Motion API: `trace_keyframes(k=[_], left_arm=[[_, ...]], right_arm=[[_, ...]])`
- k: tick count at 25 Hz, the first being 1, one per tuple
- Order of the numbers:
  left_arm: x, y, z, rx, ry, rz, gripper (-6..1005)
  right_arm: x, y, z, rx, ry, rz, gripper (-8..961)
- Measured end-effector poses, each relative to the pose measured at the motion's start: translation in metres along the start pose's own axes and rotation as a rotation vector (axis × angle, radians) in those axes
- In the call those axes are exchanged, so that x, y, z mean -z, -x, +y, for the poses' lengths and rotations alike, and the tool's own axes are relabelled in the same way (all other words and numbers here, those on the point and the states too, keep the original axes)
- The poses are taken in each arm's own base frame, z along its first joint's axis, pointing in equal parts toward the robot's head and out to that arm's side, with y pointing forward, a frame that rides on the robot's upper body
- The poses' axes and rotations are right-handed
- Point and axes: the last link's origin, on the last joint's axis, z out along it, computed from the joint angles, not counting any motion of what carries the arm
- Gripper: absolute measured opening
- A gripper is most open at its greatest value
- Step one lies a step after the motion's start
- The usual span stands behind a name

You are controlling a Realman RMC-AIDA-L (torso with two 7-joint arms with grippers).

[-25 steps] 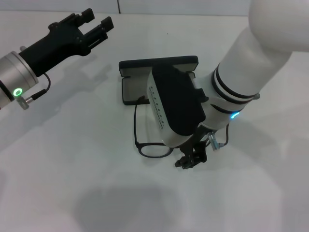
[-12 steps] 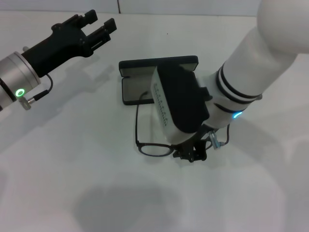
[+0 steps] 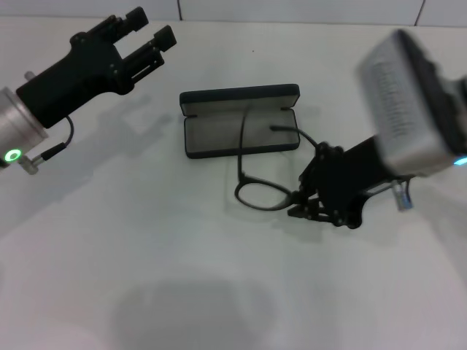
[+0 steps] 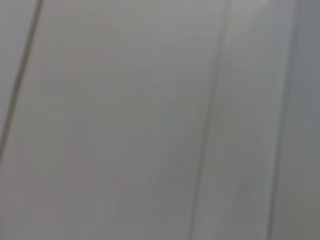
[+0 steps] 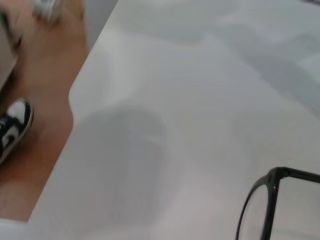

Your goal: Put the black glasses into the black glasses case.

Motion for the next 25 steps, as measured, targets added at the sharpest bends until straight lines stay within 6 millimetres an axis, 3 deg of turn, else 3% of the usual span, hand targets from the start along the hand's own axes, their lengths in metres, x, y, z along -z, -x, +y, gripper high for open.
trace_keyframes(k=[2, 3, 6, 9, 10, 11, 18, 25], left_arm=[[0.004, -0.006, 0.006, -0.008, 0.047, 0.037, 639], [0.004, -0.008, 0.007, -0.003, 0.060, 0.044, 639], [-0.003, -0.012, 0.010, 0.024, 0.111, 0.043, 639], [-0.007, -0.013, 0.012, 0.030, 0.131, 0.037, 638], [-0.012, -0.013, 0.015, 0.034, 0.162, 0.023, 638], [-0.032, -0.015, 0.024, 0.046, 0.263, -0.029, 638], [-0.076, -0.022, 0.045, 0.027, 0.431, -0.099, 638], [-0.097, -0.022, 0.061, 0.013, 0.542, -0.170, 639]], right_arm=[[0.004, -0.011, 0.004, -0.003, -0.023, -0.042, 104], [0.009, -0.033, 0.014, 0.012, -0.076, -0.150, 104], [0.007, -0.053, 0.028, 0.067, -0.170, -0.304, 104], [0.005, -0.060, 0.032, 0.092, -0.228, -0.378, 104], [0.003, -0.065, 0.035, 0.107, -0.270, -0.432, 104], [-0.001, -0.073, 0.039, 0.144, -0.348, -0.504, 104], [-0.005, -0.085, 0.040, 0.166, -0.468, -0.563, 105], [-0.004, -0.088, 0.039, 0.173, -0.493, -0.566, 105]])
